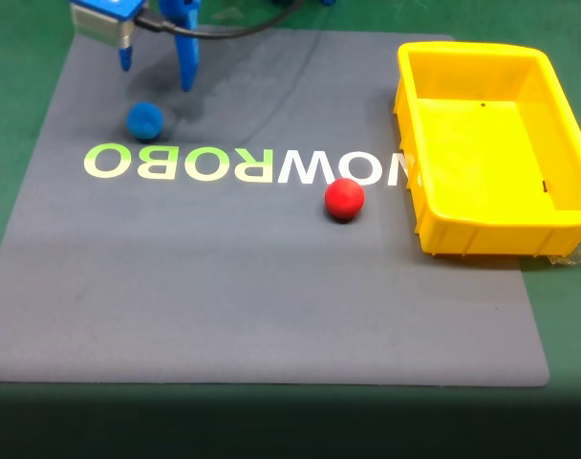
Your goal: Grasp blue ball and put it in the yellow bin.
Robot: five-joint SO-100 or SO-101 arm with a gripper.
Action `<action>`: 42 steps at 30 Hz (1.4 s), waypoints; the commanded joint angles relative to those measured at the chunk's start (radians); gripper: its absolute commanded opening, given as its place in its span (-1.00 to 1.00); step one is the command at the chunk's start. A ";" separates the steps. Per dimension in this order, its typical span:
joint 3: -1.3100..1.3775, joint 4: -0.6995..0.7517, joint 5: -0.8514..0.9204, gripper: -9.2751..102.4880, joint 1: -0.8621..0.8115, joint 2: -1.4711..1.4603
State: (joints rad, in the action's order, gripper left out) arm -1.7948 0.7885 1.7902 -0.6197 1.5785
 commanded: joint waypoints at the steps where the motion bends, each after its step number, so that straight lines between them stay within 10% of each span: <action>1: 0.117 -0.020 0.023 -0.29 -0.028 -0.034; 29: 0.383 -0.017 -0.043 -0.32 0.058 -0.371; 42: 0.383 0.015 -0.034 -0.83 0.064 -0.382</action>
State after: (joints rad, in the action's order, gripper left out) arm -1.4726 0.8023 1.7579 -0.5660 1.1827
